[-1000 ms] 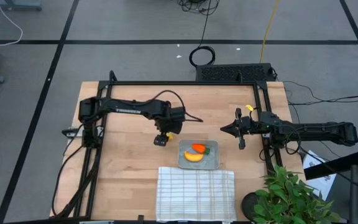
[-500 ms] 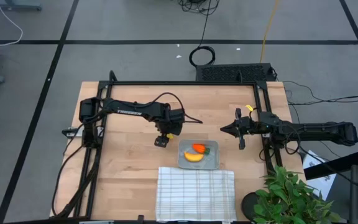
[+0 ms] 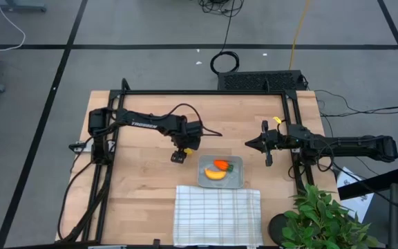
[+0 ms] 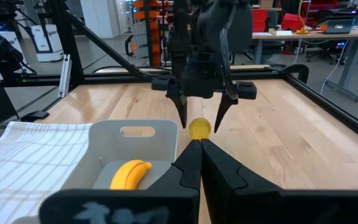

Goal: Pick and placing Produce into tupperware
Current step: Put the lemon into the gray bin

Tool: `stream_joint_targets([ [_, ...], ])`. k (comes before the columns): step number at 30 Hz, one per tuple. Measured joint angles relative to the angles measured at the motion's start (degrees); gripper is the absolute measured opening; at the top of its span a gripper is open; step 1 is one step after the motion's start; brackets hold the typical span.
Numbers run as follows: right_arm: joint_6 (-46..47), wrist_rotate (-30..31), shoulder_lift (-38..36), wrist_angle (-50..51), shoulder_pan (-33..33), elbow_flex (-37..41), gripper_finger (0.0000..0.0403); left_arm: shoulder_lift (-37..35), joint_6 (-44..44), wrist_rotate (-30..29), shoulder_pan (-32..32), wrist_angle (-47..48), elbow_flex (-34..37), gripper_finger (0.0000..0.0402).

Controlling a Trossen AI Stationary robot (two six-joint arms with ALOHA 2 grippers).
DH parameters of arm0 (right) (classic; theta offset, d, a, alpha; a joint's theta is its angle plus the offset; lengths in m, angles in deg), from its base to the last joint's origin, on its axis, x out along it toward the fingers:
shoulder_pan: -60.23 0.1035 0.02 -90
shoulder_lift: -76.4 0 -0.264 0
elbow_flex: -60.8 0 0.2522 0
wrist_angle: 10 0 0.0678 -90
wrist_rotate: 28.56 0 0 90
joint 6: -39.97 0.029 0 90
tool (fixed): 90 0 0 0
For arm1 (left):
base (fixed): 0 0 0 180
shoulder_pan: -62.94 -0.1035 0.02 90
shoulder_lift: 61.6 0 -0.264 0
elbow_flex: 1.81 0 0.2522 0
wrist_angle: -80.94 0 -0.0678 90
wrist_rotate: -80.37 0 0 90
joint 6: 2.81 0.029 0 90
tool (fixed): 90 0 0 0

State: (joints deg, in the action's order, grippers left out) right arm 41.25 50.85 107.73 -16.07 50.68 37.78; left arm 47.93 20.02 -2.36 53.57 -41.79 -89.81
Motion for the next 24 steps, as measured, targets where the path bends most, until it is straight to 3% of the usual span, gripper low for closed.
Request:
stream_joint_targets([
  [24, -0.2, 0.0, 0.0, 0.0, 0.0, 0.0, 0.0, 0.0, 1.0, 0.1, 0.0, -4.0, 3.7, 0.0292],
])
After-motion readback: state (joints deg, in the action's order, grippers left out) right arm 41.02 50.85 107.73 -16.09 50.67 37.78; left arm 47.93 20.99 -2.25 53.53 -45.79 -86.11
